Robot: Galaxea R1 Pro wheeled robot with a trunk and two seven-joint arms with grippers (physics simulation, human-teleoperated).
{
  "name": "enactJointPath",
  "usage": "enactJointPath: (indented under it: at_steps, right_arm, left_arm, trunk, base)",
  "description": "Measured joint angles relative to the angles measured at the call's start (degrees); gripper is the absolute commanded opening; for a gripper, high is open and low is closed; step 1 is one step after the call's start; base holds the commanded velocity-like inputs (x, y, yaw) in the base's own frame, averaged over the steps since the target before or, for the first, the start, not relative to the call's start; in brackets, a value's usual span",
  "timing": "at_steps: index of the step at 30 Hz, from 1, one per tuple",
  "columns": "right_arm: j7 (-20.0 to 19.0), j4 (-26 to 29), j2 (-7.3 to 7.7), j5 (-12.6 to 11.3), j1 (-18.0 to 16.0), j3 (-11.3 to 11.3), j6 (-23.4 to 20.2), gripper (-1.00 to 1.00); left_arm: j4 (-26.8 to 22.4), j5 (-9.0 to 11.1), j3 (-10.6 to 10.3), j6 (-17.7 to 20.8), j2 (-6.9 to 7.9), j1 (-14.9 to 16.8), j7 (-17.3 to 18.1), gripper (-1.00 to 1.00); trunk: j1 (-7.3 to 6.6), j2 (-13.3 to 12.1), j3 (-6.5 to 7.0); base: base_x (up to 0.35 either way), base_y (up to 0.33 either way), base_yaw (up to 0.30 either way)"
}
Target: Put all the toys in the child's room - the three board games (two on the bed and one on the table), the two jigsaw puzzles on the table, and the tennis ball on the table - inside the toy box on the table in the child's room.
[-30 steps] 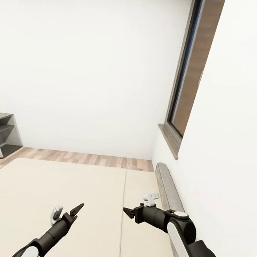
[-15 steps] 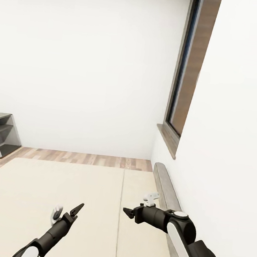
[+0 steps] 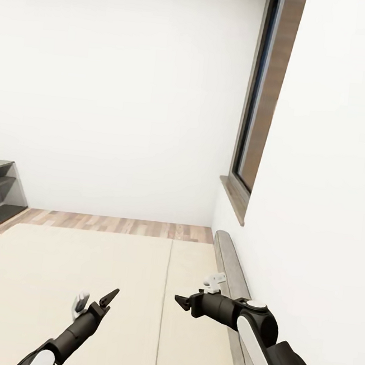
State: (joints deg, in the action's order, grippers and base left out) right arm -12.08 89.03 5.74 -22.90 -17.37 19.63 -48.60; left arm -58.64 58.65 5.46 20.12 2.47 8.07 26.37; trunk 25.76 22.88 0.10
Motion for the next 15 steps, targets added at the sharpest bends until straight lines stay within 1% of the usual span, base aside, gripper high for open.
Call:
enactJointPath:
  at_steps: [10,15]
  right_arm:
    - [0.00,-0.10,-0.10,0.00,0.00,0.19,0.10,1.00]
    - [0.02,-0.12,-0.19,0.00,0.00,1.35,0.13,1.00]
  left_arm:
    - [-0.01,0.03,0.03,0.03,0.00,0.00,-0.02,1.00]
    - [-0.05,0.16,0.11,0.06,0.03,-0.03,0.08,1.00]
  trunk:
    - [0.00,-0.01,0.00]
    - [0.00,-0.01,0.00]
  base:
    - [0.000,-0.011,0.000]
    - [0.000,-0.001,0.000]
